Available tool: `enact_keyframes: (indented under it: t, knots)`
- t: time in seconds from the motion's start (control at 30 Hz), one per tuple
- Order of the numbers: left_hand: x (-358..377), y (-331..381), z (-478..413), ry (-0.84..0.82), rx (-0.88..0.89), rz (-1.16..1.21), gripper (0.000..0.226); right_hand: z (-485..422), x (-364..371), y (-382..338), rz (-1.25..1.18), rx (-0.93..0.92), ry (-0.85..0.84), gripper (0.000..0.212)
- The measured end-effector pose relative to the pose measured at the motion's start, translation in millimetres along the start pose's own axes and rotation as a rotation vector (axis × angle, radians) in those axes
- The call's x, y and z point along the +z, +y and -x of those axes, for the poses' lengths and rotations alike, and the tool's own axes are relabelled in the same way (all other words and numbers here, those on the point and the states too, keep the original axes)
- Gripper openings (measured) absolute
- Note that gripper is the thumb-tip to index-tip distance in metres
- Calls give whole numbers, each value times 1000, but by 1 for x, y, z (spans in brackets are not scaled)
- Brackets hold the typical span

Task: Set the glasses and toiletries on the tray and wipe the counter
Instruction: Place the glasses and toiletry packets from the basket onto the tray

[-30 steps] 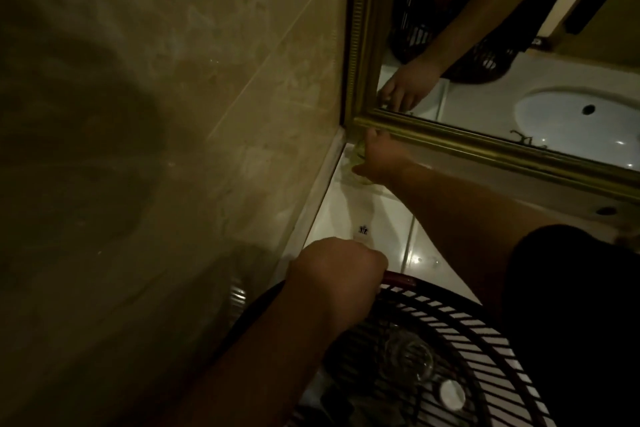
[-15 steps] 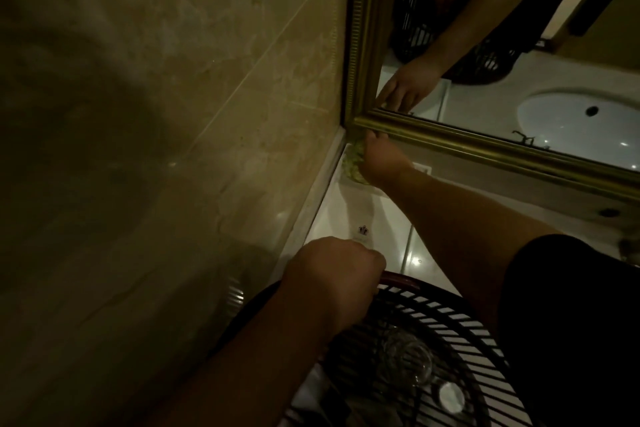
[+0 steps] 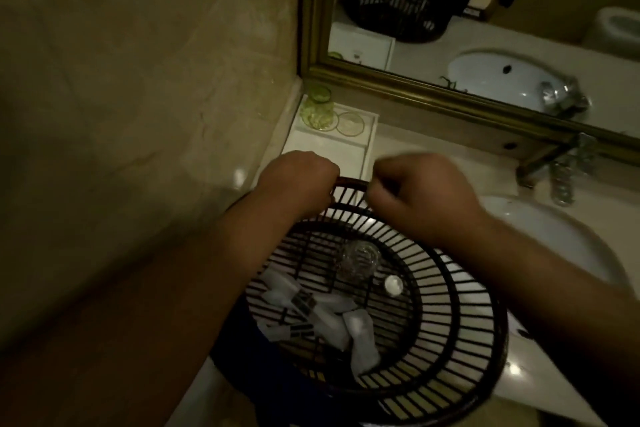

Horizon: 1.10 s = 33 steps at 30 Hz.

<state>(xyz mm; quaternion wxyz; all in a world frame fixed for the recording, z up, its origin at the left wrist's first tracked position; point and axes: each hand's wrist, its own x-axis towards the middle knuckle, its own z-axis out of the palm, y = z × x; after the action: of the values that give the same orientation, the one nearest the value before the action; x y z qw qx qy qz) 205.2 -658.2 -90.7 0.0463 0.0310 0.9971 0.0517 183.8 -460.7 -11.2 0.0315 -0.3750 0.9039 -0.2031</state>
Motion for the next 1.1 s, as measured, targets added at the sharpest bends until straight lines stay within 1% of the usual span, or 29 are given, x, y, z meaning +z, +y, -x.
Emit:
enact_keyframes:
  t: [0.1, 0.13, 0.2, 0.23, 0.33, 0.43, 0.57, 0.63, 0.73, 0.9, 1.03, 1.1]
  knots:
    - [2, -1, 2, 6, 18, 5, 21, 41, 43, 2, 153, 37, -343, 25]
    - [3, -2, 2, 6, 22, 13, 21, 47, 60, 5, 216, 60, -463, 29]
    - [3, -3, 2, 4, 26, 16, 21, 50, 95, 17, 302, 113, -645, 56]
    - [3, -3, 1, 4, 29, 12, 22, 48, 109, 23, 328, 129, -670, 64]
    - [4, -4, -1, -2, 38, 3, 22, 37, 140, 38, 320, 175, -594, 68]
    - [5, -5, -2, -6, 56, -5, 22, 34, 157, 45, 283, 224, -635, 67]
    - [4, -6, -2, -6, 63, -4, 26, 39, 157, 43, 286, 196, -637, 63]
    - [2, -5, -2, -9, 58, -2, 26, 38, 143, 37, 261, 186, -616, 66]
    - [1, -6, -2, -2, 50, -4, 21, 40, 110, 24, 221, 151, -536, 71]
    - [-1, -4, -4, -16, 15, -2, 20, 43, 41, -7, 133, 92, -384, 63]
    - [-1, -5, -4, -21, 23, -3, 19, 31, -17, -30, 83, 56, -265, 63]
    - [-1, -5, -1, -20, 24, 8, 22, 20, -43, -35, 70, 58, -216, 63]
